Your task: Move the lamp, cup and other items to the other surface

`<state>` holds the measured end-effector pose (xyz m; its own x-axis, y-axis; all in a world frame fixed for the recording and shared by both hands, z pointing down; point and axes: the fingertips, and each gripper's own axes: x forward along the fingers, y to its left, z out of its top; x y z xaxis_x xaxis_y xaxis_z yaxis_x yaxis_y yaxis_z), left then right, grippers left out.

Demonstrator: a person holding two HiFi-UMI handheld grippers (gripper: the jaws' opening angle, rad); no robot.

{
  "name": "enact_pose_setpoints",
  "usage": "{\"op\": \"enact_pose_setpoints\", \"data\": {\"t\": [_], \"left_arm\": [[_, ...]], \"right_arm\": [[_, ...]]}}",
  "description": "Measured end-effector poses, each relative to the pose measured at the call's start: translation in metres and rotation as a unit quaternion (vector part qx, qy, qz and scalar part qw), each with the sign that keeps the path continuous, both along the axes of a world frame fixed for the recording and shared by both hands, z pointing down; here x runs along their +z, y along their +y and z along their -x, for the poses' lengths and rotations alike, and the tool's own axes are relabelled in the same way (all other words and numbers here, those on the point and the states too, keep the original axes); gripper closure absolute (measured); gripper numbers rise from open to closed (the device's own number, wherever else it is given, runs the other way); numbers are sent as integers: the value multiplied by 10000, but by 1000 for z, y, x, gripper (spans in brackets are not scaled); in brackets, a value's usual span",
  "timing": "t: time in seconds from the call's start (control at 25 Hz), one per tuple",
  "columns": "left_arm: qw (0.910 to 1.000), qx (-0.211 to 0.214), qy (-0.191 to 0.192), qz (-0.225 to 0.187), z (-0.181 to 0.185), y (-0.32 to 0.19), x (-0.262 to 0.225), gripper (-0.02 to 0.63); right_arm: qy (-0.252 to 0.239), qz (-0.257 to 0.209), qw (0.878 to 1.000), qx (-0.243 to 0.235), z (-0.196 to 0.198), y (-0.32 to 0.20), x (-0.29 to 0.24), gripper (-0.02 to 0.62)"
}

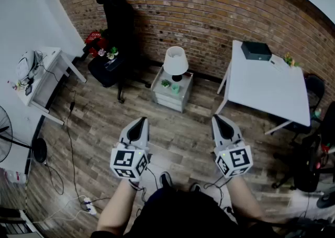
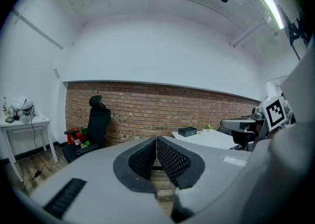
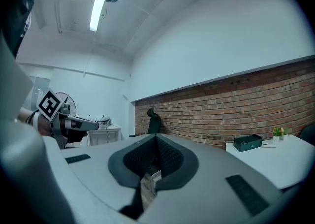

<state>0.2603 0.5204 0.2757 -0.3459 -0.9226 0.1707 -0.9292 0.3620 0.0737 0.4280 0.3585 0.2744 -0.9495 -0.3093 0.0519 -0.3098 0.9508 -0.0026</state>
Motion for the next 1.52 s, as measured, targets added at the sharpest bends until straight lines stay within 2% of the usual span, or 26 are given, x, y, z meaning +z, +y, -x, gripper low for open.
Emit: {"op": "enact_pose_setpoints", "data": {"t": [0.44,0.56,0.6,0.64,0.68,0.76,1.04,1.24,1.36,1.4,1.52], "left_arm": [[9999,12,120,-100,17,5,2,598],[9986,260,24,-467,21,11,-9,598],[9972,394,-79,-623,22,14,-16,595],[9959,520,-209,-712,23,16,-21,533],[9949,632,-332,-715,26,17,-22,448],[9938,831,-430,-599,33,18,-16,402],[9915,1228,-17,-420,79,11,28,374],[9894,1417,234,-219,107,-25,50,371],[9848,1402,989,-276,128,-54,74,365],[9837,1383,1121,-247,134,-64,80,362],[9836,1425,1108,-30,144,-102,82,360]], "right_arm": [[-21,37,10000,-16,18,4,3,594],[-84,88,9999,97,27,5,2,587],[-45,65,9999,107,31,8,2,539],[20,25,9999,109,37,11,1,481],[80,-19,9999,116,42,14,0,450],[146,-65,9997,161,51,19,-1,423],[494,-190,9984,203,90,28,17,370],[695,-141,9974,106,118,-1,28,359],[711,80,9974,-68,139,-30,54,319],[722,210,9971,-112,146,-42,65,313],[571,613,9960,-297,172,-83,78,311]]}}
